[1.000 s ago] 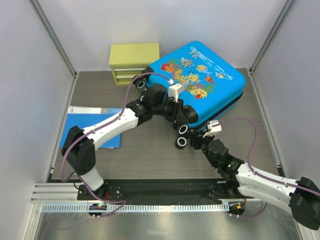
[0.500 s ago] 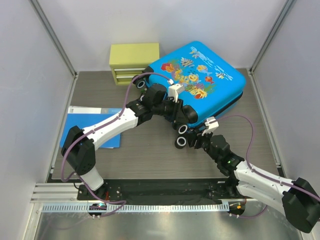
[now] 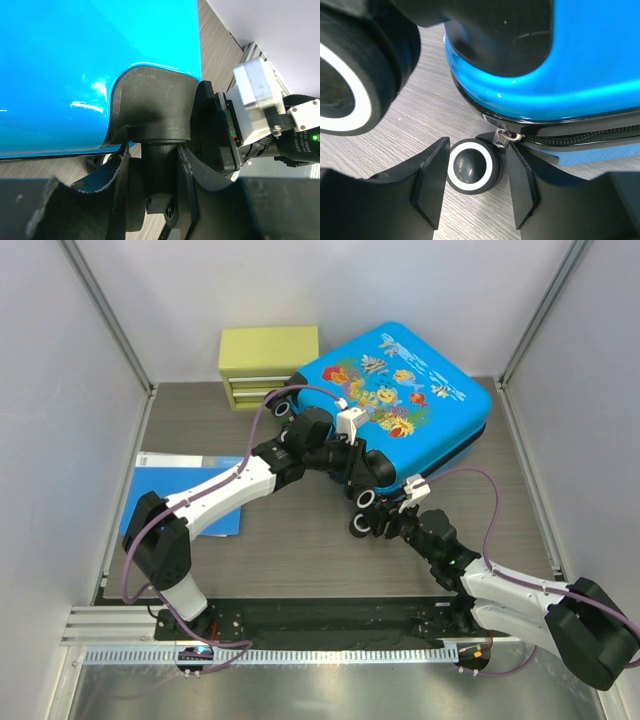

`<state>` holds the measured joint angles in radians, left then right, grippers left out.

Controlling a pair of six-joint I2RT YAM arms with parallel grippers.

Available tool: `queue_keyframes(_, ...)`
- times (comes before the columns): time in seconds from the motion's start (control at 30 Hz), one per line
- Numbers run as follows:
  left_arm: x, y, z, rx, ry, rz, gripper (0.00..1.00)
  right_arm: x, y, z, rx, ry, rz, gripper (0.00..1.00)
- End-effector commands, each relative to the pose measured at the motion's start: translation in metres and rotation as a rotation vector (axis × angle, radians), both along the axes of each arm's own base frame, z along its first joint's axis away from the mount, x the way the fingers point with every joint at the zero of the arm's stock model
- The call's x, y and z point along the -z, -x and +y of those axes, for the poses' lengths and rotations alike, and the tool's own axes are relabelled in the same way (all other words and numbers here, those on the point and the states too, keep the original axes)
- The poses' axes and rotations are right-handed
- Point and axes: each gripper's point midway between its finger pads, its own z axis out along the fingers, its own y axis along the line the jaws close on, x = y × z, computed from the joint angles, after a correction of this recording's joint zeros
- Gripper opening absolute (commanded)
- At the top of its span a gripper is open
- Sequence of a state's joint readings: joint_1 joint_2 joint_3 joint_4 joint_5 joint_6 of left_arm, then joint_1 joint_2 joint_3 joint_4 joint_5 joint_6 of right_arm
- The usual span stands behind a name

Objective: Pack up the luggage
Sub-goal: Zip the luggage at the center of the board.

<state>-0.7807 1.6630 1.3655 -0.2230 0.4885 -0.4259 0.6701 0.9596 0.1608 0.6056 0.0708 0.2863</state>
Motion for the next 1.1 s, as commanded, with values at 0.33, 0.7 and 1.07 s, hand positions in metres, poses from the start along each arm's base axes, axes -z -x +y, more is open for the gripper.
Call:
queue_keyframes(0.33,-0.043,0.018,-0.008,0.089,0.112,-0.044,0.00,-0.036,-0.013,-0.012,0.101,-0.135,-0.145,0.52)
queue_keyframes(0.7,-0.042,0.018,-0.007,0.088,0.109,-0.044,0.00,-0.045,-0.020,-0.007,0.110,-0.182,-0.177,0.40)
queue_keyframes(1.07,-0.043,0.018,-0.007,0.088,0.112,-0.050,0.00,-0.031,-0.026,-0.030,0.254,-0.188,-0.117,0.01)
